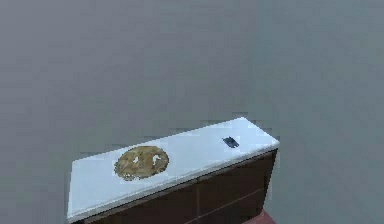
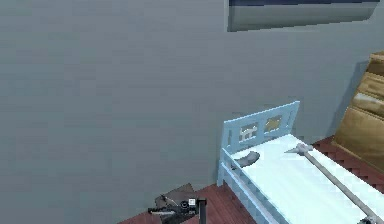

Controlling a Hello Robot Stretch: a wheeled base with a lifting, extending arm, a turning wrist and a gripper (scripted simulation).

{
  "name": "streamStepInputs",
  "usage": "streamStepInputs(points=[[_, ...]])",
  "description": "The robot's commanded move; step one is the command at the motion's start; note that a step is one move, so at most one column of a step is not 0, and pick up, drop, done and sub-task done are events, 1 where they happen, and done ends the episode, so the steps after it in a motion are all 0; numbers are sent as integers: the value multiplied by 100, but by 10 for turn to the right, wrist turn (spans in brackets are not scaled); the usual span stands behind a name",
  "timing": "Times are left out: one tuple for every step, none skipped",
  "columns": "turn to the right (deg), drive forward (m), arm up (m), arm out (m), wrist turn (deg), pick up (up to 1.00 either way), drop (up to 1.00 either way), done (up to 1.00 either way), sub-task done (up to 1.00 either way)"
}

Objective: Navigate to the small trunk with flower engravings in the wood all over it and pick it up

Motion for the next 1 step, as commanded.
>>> streamStepInputs(points=[[0, 0, -30, 0, 0, 0, 0, 0, 0]])
